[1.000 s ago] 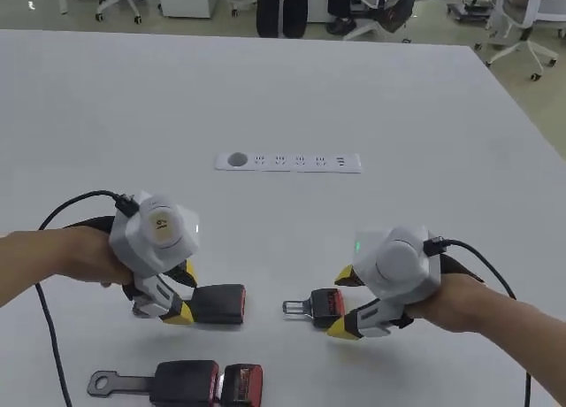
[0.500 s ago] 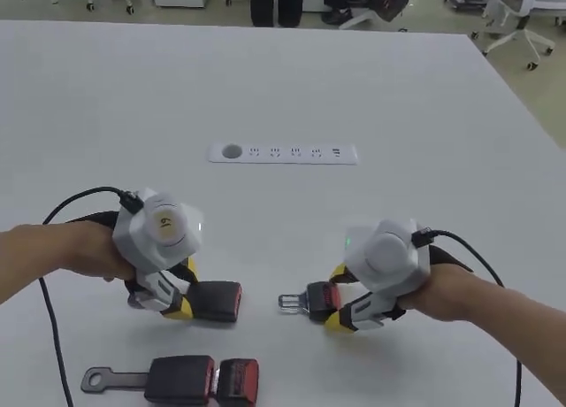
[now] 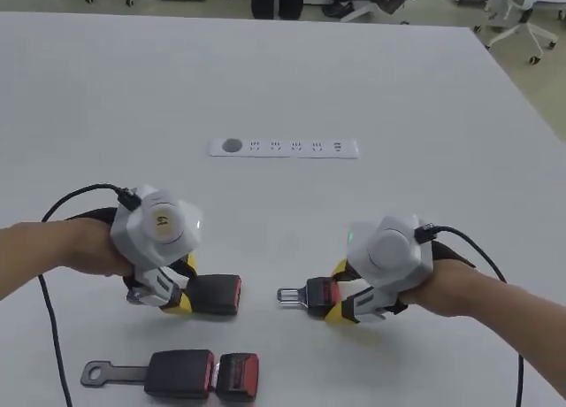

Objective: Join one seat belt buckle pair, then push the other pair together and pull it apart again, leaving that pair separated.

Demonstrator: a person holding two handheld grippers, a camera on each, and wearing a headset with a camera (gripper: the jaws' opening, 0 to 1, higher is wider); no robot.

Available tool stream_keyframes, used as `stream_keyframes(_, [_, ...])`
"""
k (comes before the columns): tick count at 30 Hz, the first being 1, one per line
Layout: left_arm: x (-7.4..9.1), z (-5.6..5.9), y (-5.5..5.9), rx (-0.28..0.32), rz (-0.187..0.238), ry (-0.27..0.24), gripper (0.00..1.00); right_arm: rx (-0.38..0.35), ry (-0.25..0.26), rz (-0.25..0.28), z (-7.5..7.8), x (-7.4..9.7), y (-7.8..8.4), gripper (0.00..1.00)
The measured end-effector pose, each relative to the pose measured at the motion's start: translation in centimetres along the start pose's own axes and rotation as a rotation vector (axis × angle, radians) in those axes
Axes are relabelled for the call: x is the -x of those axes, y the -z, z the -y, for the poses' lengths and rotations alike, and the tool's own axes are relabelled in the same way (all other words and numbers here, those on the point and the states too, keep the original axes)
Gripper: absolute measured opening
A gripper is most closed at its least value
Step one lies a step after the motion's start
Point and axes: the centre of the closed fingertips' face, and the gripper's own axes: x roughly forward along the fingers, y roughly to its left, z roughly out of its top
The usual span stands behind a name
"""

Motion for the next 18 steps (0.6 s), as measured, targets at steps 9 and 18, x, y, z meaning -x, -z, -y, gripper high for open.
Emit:
stream_keyframes(9, [-0.11, -0.11, 0.26, 0.019, -0.014, -0.002, 0.29, 0.005, -0.002, 0.004, 0.03, -0.08, 0.00, 0.32])
stream_keyframes(18, [-0.27, -0.26, 0.49, 0.025, -0.026, -0.008, 0.29, 0.008, 0.002, 0.002, -0.07, -0.15, -0.32, 0.31])
